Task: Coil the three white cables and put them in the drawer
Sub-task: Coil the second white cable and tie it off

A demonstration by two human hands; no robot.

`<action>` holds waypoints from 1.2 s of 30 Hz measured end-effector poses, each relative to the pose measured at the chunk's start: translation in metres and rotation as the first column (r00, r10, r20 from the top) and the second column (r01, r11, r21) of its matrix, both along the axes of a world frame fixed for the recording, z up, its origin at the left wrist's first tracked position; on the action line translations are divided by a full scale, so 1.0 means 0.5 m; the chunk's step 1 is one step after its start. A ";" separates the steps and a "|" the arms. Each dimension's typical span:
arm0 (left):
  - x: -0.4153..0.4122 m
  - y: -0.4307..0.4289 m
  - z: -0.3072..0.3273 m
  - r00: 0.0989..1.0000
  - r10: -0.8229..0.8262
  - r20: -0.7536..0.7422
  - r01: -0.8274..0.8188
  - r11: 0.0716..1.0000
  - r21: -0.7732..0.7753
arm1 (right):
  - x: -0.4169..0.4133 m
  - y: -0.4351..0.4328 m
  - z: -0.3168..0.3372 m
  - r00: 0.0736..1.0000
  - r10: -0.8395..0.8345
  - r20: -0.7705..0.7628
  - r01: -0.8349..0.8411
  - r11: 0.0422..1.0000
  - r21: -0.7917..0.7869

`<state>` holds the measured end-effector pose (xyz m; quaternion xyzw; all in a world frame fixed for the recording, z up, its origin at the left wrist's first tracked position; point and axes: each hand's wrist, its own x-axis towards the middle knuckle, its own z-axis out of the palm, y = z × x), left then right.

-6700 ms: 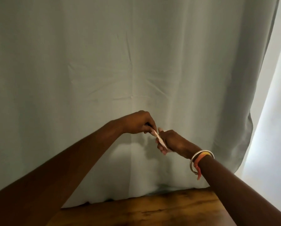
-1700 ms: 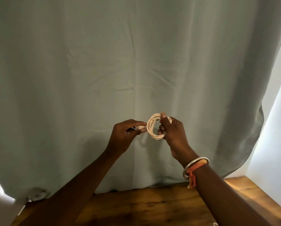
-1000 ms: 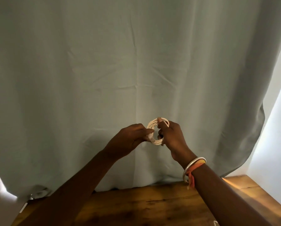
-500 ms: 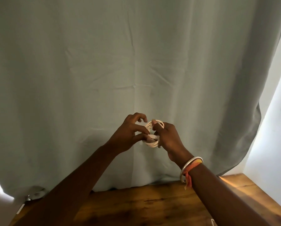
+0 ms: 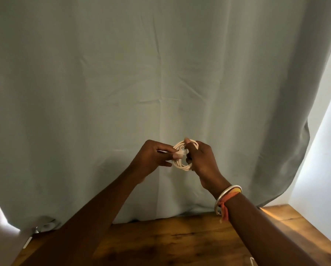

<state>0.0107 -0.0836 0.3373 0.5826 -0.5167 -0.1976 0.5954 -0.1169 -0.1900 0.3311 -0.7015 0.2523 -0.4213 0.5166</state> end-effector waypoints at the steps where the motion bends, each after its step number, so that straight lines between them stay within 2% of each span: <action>1: -0.007 0.003 -0.003 0.995 -0.014 -0.096 0.011 0.999 -0.035 | 0.002 0.002 -0.001 1.000 0.017 0.016 -0.017 1.000 0.003; 3: -0.019 0.003 -0.010 0.970 -0.047 -0.237 0.035 0.998 -0.054 | 0.004 0.006 -0.002 0.998 0.049 0.047 -0.050 0.999 0.016; 8: -0.040 -0.003 -0.016 0.903 -0.040 -0.428 -0.016 0.992 -0.126 | 0.002 0.009 -0.001 0.984 0.110 0.137 -0.120 0.990 0.071; 11: -0.044 -0.008 -0.014 0.858 -0.068 -0.510 -0.036 0.981 -0.191 | 0.005 0.012 0.004 0.975 0.126 0.185 -0.143 0.986 0.081; 14: -0.047 -0.011 -0.009 0.815 -0.137 -0.564 0.030 0.980 -0.195 | 0.008 0.016 0.010 0.974 0.131 0.185 -0.138 0.990 0.022; 18: -0.046 -0.006 0.002 0.902 -0.111 -0.417 0.063 0.990 -0.126 | 0.001 0.016 0.009 0.982 0.118 0.144 -0.113 0.992 -0.048; 24: -0.026 0.001 0.013 0.927 -0.073 -0.368 0.044 0.995 -0.087 | -0.004 0.021 0.026 0.988 0.135 0.081 -0.118 0.976 -0.185; 29: -0.027 0.009 0.032 0.987 0.047 -0.153 -0.054 0.998 -0.039 | 0.001 0.016 0.024 0.992 0.121 0.042 -0.109 0.967 -0.230; 36: -0.021 0.005 0.044 0.981 0.192 0.030 -0.192 0.981 0.003 | 0.008 0.014 0.022 0.992 0.124 0.017 -0.116 0.963 -0.243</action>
